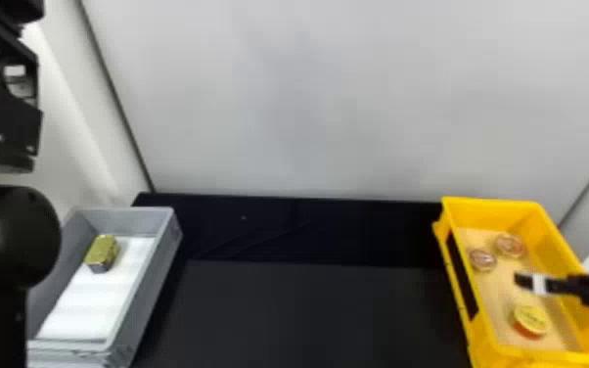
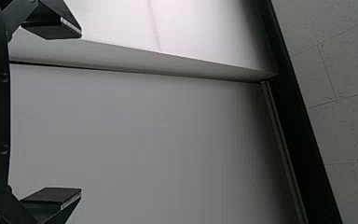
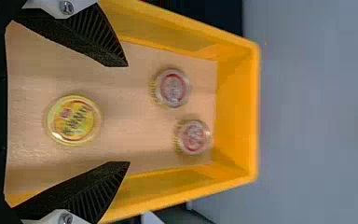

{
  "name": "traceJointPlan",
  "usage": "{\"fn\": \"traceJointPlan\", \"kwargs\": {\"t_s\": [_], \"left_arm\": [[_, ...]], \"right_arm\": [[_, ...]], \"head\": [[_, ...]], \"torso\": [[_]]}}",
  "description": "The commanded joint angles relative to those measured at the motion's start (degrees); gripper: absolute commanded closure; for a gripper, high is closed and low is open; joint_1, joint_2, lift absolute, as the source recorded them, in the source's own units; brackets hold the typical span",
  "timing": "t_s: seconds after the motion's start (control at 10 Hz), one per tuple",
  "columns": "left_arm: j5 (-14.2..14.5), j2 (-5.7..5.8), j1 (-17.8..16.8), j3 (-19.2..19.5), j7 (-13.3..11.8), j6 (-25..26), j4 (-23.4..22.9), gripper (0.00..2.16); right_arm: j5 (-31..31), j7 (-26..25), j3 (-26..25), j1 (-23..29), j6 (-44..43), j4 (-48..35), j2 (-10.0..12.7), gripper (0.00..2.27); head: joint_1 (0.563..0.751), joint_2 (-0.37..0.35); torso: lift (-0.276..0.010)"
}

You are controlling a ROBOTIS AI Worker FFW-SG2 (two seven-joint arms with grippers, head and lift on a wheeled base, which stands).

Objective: Pick up the round yellow can and place it in the yellow rectangular box

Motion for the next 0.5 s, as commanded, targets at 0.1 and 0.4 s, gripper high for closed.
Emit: {"fn": "traceJointPlan", "kwargs": {"t_s": [0.1, 0.4], "left_arm": [[0.0, -0.16, 0.47, 0.24, 0.0, 0.0, 0.0, 0.09], [0.0, -0.16, 0.47, 0.42, 0.0, -0.09, 0.0, 0.09]], "right_arm": [[-10.76, -15.17, 1.38, 0.39, 1.22, -25.13, 0.2, 0.07], [-16.21, -36.44, 9.99, -3.39, -7.31, -40.6, 0.02, 0.09]], "head": [[0.663, 0.054], [0.663, 0.054]], "torso": [[-0.002], [-0.002]]}}
